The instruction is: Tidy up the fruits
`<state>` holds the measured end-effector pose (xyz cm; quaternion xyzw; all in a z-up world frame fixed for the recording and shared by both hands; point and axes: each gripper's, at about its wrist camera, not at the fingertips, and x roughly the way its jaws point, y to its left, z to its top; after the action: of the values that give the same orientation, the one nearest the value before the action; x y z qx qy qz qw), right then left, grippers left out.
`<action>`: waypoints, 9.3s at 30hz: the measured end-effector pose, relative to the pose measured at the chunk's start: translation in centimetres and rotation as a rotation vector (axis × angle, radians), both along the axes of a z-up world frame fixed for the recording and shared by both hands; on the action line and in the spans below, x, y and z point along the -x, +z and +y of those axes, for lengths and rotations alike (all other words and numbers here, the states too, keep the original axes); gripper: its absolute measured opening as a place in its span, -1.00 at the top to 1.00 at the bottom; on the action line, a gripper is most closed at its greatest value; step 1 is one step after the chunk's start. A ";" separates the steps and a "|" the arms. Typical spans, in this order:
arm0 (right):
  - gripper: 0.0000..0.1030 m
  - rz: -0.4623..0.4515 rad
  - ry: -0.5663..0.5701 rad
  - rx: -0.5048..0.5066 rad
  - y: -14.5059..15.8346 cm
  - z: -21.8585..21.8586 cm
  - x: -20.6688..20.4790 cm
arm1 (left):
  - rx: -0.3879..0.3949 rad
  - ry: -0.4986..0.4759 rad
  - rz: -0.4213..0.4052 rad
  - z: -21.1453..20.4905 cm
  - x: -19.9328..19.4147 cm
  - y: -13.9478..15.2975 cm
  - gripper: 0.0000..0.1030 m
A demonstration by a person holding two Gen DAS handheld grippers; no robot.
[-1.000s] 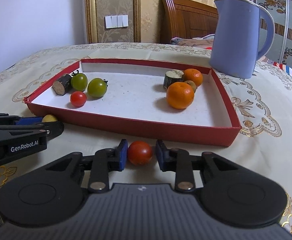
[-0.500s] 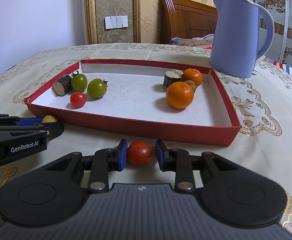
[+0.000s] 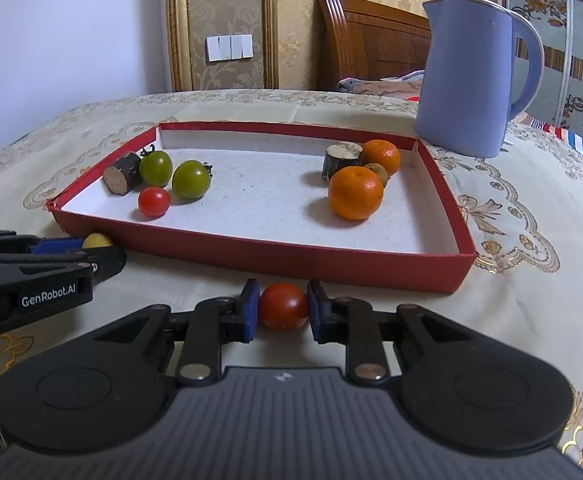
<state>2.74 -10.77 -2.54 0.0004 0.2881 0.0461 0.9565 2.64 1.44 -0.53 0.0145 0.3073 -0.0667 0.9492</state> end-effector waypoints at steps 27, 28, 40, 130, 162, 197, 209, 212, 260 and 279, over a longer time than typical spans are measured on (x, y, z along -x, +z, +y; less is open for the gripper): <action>0.53 0.005 -0.016 -0.005 -0.1 -0.2 -0.1 | -0.006 0.000 0.000 0.1 -0.1 0.0 0.49; 0.53 0.004 -0.016 -0.003 -0.1 -0.2 -0.1 | -0.006 0.000 0.000 0.1 -0.1 0.0 0.49; 0.53 0.006 -0.026 0.026 -0.1 0.2 -0.2 | 0.012 0.043 0.021 0.8 -0.4 -0.2 -0.59; 0.53 -0.083 -0.018 -0.051 2.0 -1.3 2.0 | -0.102 0.056 -0.050 -1.6 1.8 1.5 0.51; 0.53 -0.131 -0.058 -0.004 3.9 -1.8 -2.5 | -0.064 0.095 -0.017 -1.0 -4.5 2.6 0.51; 0.53 0.013 -0.048 0.076 0.9 1.8 -11.9 | -0.121 0.172 -0.034 -1.7 -10.8 1.5 0.52; 0.53 0.007 -0.072 0.082 0.8 2.1 -13.3 | -0.136 0.175 -0.038 -1.9 -11.4 1.3 0.51; 0.53 0.008 -0.067 0.080 0.7 2.1 -13.4 | -0.125 0.178 -0.042 -1.8 -11.1 1.2 0.51; -0.86 -0.078 -0.134 0.087 1.5 0.9 -10.4 | -0.079 0.210 -0.103 0.1 -7.6 1.8 -0.50; -0.93 -0.116 -0.150 -0.020 1.8 -1.2 -5.4 | -0.007 0.202 -0.127 1.9 -3.8 2.3 -0.54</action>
<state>8.11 -11.97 -0.78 0.0288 0.2309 -0.0228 0.9723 6.45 3.36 1.80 -0.0090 0.2469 0.0316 0.9685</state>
